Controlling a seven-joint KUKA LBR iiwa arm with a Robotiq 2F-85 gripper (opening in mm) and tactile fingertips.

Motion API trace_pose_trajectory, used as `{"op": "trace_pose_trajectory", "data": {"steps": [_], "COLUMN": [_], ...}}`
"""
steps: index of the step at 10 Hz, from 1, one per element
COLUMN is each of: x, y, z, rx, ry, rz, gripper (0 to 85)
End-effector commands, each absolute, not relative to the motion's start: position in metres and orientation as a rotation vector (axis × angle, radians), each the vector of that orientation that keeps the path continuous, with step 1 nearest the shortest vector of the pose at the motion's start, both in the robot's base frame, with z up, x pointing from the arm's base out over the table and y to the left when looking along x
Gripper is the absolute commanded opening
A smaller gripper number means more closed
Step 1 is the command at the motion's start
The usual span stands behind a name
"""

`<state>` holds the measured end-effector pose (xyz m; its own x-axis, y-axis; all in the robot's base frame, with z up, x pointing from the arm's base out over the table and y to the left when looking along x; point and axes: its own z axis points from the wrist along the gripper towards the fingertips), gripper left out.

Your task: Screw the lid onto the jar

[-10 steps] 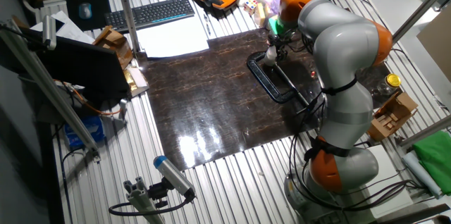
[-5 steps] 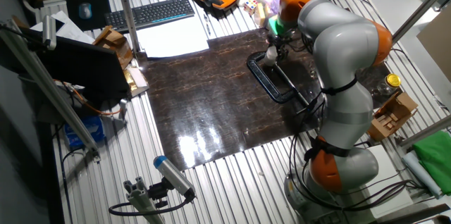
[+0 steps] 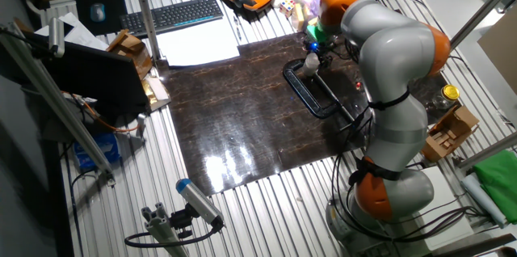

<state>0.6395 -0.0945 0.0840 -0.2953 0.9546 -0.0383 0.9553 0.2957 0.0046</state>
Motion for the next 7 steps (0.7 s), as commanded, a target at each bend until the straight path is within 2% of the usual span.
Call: {"op": "trace_pose_trajectory", "data": {"steps": [1,3,7], "x": [0.6395,0.6392,0.6387], "y": [-0.0942,-0.0938,-0.0938], "z": [0.0849,0.0850,0.0858], "rx": [0.168,-0.117,-0.369], "ry": [3.100,3.099,3.084], "rz": [-0.006,0.014,-0.002], "gripper": [85.0,85.0,85.0]}}
